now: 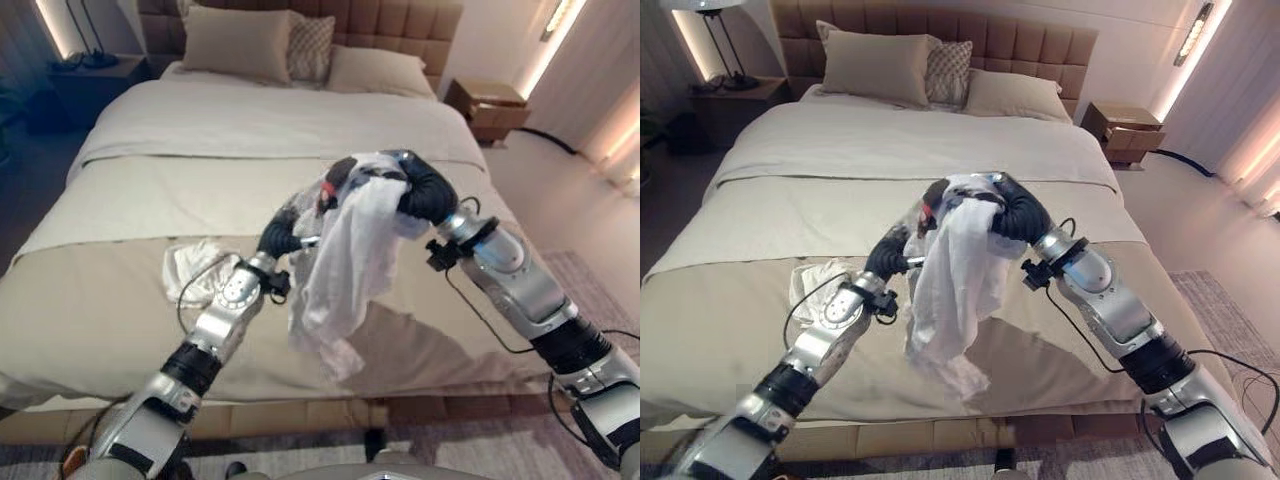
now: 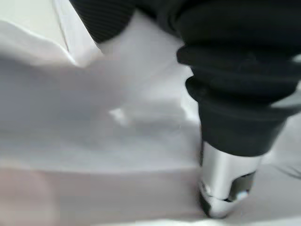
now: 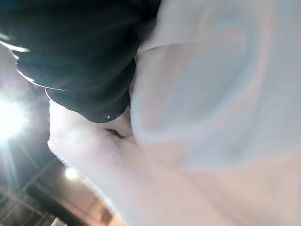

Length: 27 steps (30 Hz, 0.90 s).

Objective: Pick up clothes into the bucket

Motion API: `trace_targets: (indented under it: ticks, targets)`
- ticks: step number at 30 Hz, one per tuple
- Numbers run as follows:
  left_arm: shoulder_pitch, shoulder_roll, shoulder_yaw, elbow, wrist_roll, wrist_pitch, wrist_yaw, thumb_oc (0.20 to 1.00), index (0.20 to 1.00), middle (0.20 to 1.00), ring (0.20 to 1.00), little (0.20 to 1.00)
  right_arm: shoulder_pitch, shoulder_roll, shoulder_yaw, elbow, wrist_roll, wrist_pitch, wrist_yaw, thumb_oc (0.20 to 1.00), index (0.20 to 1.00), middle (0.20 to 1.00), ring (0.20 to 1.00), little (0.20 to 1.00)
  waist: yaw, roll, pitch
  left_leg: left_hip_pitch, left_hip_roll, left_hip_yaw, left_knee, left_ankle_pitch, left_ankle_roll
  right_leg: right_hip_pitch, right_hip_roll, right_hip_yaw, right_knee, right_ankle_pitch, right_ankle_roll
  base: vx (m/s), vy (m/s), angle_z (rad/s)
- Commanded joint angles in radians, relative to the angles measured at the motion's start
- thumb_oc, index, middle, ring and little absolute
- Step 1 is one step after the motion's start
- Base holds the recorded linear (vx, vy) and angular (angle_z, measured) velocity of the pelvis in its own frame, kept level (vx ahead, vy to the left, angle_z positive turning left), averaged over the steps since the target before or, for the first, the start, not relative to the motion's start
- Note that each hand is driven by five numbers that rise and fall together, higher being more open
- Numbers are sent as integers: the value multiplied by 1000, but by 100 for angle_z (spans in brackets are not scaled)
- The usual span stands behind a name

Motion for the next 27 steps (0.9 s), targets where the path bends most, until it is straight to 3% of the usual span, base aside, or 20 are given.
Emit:
trace_targets:
  ticks: [1,2,5,7,12,17,18,19,20,27]
  targets:
    - [-91,-11,9,26,-52,-32,-30,1000,1000,1000,1000,1000,-113,-23,-24,-63,80,-41,-4,200,200,200,200,200,10,1,-23,-47,25,-33,41,20,-2,71,-48,-21,42,-37,83,0,0,0]
    - [-120,-22,-23,44,-198,2,-95,1000,1000,1000,1000,1000,-115,-29,-4,-60,100,-39,8,200,200,200,200,200,3,7,-32,-37,26,-29,37,21,-2,76,-46,-21,39,-37,84,9,5,-3]
    - [-131,-15,-73,33,-307,44,-168,1000,1000,1000,1000,1000,-111,-41,17,-58,117,-40,22,200,200,200,200,200,-7,12,-41,-29,25,-24,33,20,-4,76,-47,-14,36,-34,86,11,4,-3]
    - [-137,-6,-88,31,-332,54,-187,1000,1000,1000,1000,1000,-111,-43,21,-57,123,-40,27,200,200,200,200,200,-8,12,-42,-27,25,-22,33,20,-4,77,-46,-12,35,-33,87,6,0,-2]
    - [-135,1,-163,47,-479,147,-319,1000,1000,1000,1000,1000,-134,-32,65,-43,148,-50,55,200,200,200,200,200,-25,15,-53,-16,25,-12,26,19,-6,80,-49,-6,32,-27,90,11,3,-6]
    - [-93,-22,-147,50,-530,185,-399,1000,1000,1000,1000,1000,-142,-18,72,-31,153,-54,81,200,200,200,200,200,-33,13,-59,-12,22,-6,27,14,-6,80,-50,0,31,-28,90,0,0,0]
    - [-85,-31,-139,56,-536,187,-410,784,784,784,784,784,-142,-15,70,-28,154,-54,84,200,200,200,200,200,-33,12,-59,-11,22,-5,27,13,-6,81,-50,0,31,-30,89,0,0,0]
    - [-85,-31,-139,56,-536,186,-410,401,401,401,401,401,-142,-15,70,-28,154,-54,84,200,200,200,200,200,-33,12,-59,-12,22,-5,27,13,-6,80,-50,0,31,-30,89,0,0,0]
    - [-75,-38,-130,61,-535,183,-419,200,200,200,200,200,-140,-12,66,-25,158,-53,88,200,200,200,200,200,-34,12,-60,-13,22,-5,29,12,-5,79,-50,1,32,-30,89,0,0,0]
    - [30,-63,-33,77,-522,150,-409,200,200,200,200,200,-85,-17,4,-18,132,-53,90,200,200,200,200,200,-25,8,-59,-19,21,-10,42,7,-2,82,-52,-1,37,-35,84,0,0,0]
